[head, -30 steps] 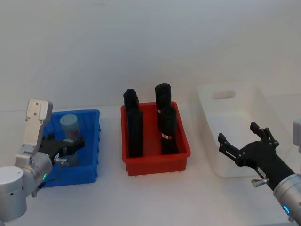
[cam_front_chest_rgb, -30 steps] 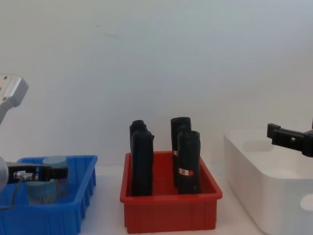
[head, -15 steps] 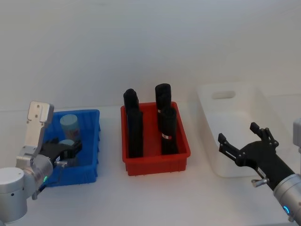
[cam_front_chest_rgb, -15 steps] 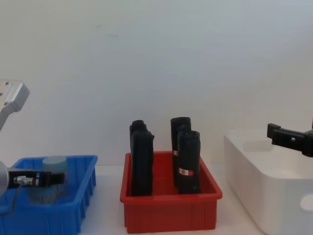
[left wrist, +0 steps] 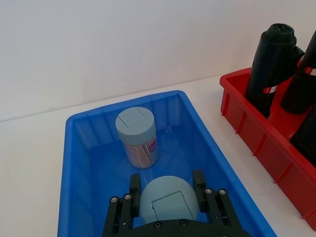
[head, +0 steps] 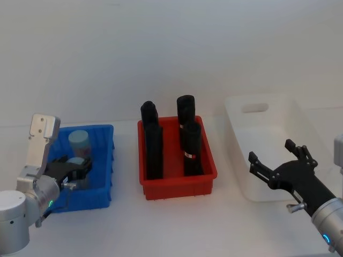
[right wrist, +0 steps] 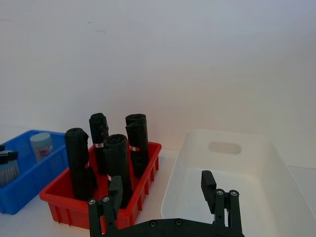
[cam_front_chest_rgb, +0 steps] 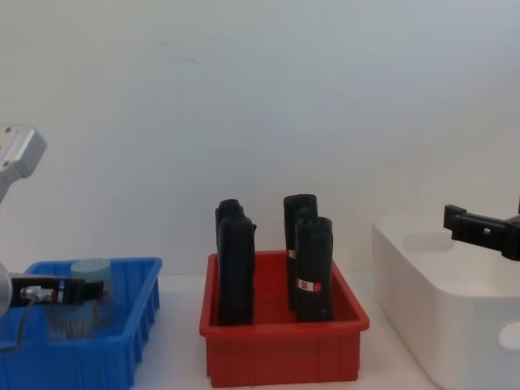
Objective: Pick the cotton swabs from the blue box and place them into the white box.
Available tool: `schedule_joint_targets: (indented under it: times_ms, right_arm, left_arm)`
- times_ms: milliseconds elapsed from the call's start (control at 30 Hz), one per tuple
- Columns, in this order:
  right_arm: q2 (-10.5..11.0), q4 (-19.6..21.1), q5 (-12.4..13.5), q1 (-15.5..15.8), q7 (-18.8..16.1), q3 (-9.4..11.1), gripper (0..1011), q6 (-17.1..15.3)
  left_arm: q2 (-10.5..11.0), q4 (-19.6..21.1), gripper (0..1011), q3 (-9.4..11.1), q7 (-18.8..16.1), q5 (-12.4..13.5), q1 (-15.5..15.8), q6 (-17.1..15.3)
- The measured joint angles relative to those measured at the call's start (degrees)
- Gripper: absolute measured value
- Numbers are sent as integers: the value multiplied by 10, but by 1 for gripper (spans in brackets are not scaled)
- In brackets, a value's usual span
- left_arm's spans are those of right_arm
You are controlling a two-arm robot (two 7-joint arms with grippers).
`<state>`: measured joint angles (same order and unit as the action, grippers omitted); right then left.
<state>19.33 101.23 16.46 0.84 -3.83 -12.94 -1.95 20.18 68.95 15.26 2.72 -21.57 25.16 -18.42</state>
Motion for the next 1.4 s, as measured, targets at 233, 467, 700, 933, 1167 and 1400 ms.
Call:
schedule_joint_targets:
  times_ms: [233, 467, 700, 933, 1167, 1400]
  right_arm:
    - [0, 0, 0, 0, 0, 0, 1002, 0]
    - [0, 0, 0, 0, 0, 0, 1002, 0]
    - [0, 0, 0, 0, 0, 0, 1002, 0]
    - [0, 0, 0, 0, 0, 0, 1002, 0]
    - [0, 0, 0, 0, 0, 0, 1002, 0]
    - [0, 0, 0, 0, 0, 0, 1002, 0]
  left_arm:
    - [5, 26, 645, -4, -1, 2, -5, 0]
    - [13, 67, 645, -10, 15, 15, -7, 2]
    - [21, 101, 645, -14, 51, 26, -3, 3]
    - [27, 128, 645, -16, 97, 34, 4, 3]
    - [30, 150, 645, -16, 148, 39, 12, 3]
    - [31, 167, 645, -13, 205, 40, 22, 4]
